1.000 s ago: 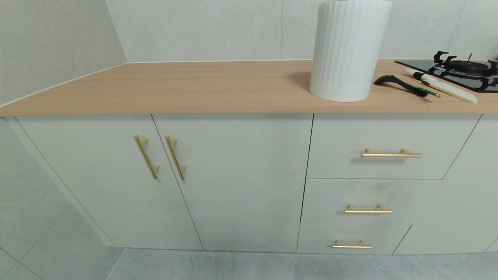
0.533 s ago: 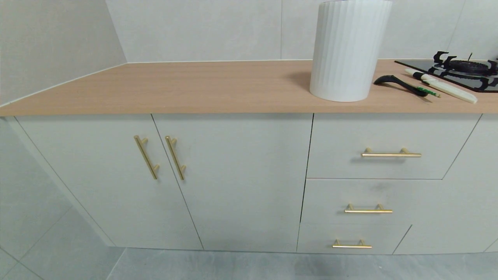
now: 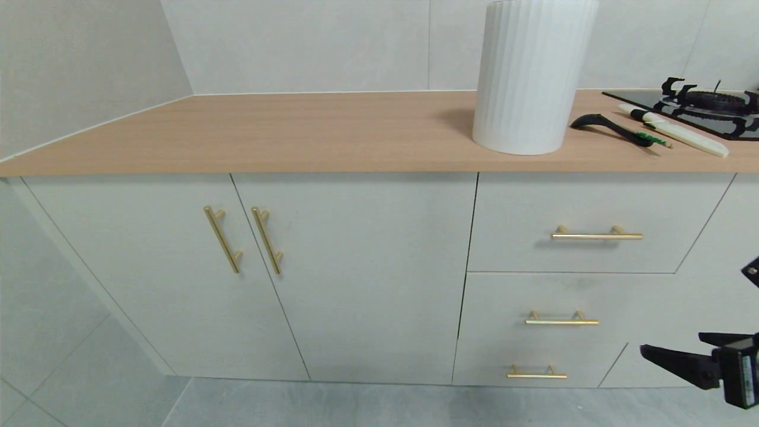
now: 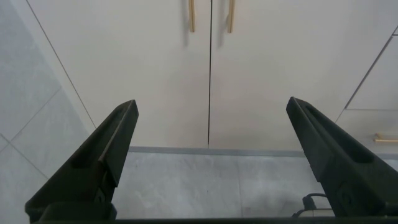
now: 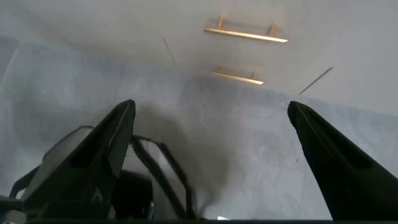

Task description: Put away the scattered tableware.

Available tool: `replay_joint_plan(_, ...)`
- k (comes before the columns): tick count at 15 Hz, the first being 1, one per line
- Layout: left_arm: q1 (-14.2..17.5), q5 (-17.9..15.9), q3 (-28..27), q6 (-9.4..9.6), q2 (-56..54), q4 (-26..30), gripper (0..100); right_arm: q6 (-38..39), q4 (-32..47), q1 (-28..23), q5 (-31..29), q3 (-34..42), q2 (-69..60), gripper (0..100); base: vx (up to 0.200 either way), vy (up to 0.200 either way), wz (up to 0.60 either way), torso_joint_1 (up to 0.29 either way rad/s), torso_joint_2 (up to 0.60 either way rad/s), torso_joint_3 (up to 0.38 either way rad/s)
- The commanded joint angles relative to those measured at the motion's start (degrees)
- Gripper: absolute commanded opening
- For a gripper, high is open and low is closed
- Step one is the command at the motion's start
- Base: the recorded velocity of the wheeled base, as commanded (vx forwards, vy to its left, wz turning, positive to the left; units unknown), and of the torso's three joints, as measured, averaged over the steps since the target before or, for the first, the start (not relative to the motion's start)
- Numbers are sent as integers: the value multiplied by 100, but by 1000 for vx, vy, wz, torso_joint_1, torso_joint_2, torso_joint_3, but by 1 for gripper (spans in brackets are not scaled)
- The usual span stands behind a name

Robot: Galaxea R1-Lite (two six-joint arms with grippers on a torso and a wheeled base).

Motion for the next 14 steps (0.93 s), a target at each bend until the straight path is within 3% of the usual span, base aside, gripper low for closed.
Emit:
replay_joint_plan(1, 2, 2, 0, -1, 7, 0, 100, 37, -617, 85, -192, -195, 1589, 100, 0, 0, 0, 0, 0, 0)
replay_joint_plan(7, 2, 2, 0, -1, 7, 0, 100, 108, -2304, -20, -491, 7, 3602, 100, 0, 0, 0, 0, 0, 0)
replay_joint_plan(14, 2, 2, 0, -1, 7, -9, 100, 459, -5749, -565, -552, 526, 5703, 100, 0, 0, 0, 0, 0, 0)
